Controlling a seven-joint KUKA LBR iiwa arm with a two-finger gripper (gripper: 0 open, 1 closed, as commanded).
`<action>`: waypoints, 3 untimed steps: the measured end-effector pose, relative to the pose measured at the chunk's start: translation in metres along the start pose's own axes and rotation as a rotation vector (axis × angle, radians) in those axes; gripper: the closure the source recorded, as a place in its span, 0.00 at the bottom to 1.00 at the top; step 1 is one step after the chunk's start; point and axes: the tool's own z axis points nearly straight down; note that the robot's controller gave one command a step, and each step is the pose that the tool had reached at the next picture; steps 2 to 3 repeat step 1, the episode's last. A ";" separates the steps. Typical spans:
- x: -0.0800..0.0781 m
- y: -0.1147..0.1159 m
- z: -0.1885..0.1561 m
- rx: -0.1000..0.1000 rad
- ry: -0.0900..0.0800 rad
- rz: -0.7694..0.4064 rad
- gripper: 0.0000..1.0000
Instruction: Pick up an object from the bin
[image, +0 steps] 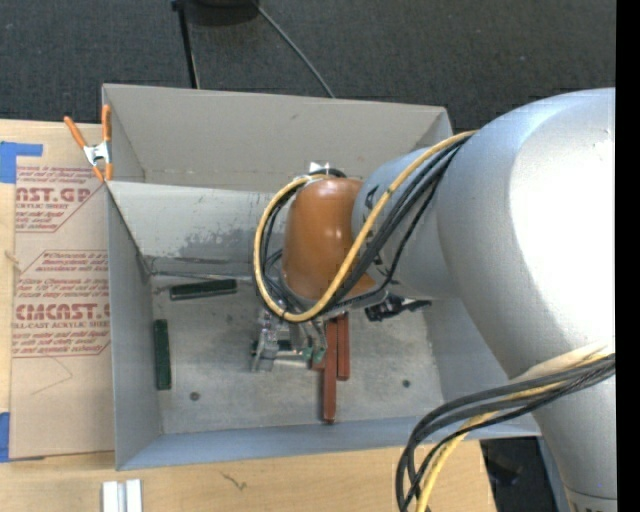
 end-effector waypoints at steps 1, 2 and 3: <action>-0.020 0.010 -0.162 0.000 -0.008 -0.066 1.00; -0.020 0.010 -0.162 0.000 -0.008 -0.066 1.00; -0.020 0.010 -0.162 0.000 -0.008 -0.066 1.00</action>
Offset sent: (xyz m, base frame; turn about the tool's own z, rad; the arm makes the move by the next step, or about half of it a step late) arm 0.0000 0.0000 0.0000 0.0000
